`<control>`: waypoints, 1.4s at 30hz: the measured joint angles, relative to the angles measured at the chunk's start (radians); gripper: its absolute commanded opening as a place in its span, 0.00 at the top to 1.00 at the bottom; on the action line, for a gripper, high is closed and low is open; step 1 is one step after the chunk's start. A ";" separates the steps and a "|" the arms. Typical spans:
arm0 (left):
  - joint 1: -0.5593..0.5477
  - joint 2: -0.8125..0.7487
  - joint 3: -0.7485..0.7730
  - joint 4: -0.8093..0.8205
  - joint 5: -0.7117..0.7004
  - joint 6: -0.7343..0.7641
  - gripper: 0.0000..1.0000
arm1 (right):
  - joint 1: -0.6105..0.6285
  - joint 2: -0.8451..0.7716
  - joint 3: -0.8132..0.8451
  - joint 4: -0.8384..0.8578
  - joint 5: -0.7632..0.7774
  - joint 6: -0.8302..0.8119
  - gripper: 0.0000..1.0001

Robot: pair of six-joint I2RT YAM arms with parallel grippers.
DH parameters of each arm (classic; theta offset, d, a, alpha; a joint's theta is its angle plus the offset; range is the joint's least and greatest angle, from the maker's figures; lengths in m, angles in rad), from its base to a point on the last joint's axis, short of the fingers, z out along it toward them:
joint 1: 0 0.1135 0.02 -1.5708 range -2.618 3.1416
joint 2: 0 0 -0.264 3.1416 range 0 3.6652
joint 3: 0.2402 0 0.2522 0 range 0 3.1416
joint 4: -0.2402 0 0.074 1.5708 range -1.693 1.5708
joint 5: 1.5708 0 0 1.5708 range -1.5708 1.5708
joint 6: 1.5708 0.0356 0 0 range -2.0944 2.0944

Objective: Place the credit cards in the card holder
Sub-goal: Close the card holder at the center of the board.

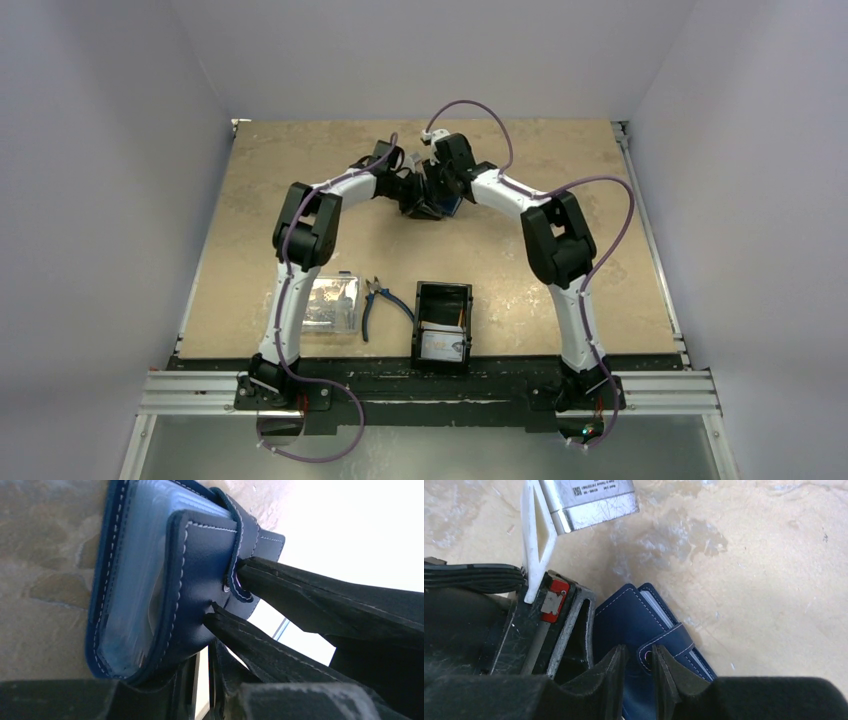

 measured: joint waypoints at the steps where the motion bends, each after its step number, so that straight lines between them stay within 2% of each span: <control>1: 0.000 0.001 -0.002 0.000 -0.005 0.000 0.94 | -0.003 0.003 -0.007 0.039 -0.022 0.008 0.71; 9: 0.014 -0.011 -0.040 0.031 -0.021 -0.006 0.94 | -0.045 -0.001 -0.108 0.265 -0.164 0.087 0.71; 14: 0.040 -0.072 -0.138 0.079 -0.047 -0.009 0.94 | -0.072 0.006 -0.156 0.380 -0.318 0.154 0.73; 19: 0.060 -0.103 -0.177 0.053 -0.049 0.006 0.87 | -0.099 -0.001 -0.237 0.546 -0.462 0.233 0.71; 23: 0.060 -0.128 -0.206 0.043 -0.063 0.034 0.82 | -0.114 -0.018 -0.258 0.565 -0.529 0.298 0.69; 26: 0.058 -0.142 -0.224 0.010 -0.057 0.055 0.81 | -0.114 -0.091 -0.355 0.588 -0.563 0.391 0.66; 30: 0.061 -0.141 -0.223 0.021 -0.056 0.071 0.81 | -0.101 -0.208 -0.518 0.502 -0.611 0.531 0.61; 35: 0.061 -0.140 -0.210 0.078 -0.103 0.077 0.80 | -0.056 -0.291 -0.588 0.381 -0.661 0.579 0.51; 39: 0.061 -0.143 -0.210 0.083 -0.111 0.094 0.69 | -0.084 -0.355 -0.540 0.269 -0.643 0.499 0.45; 42: 0.060 -0.161 -0.210 0.076 -0.137 0.117 0.58 | -0.135 -0.380 -0.430 0.188 -0.572 0.390 0.42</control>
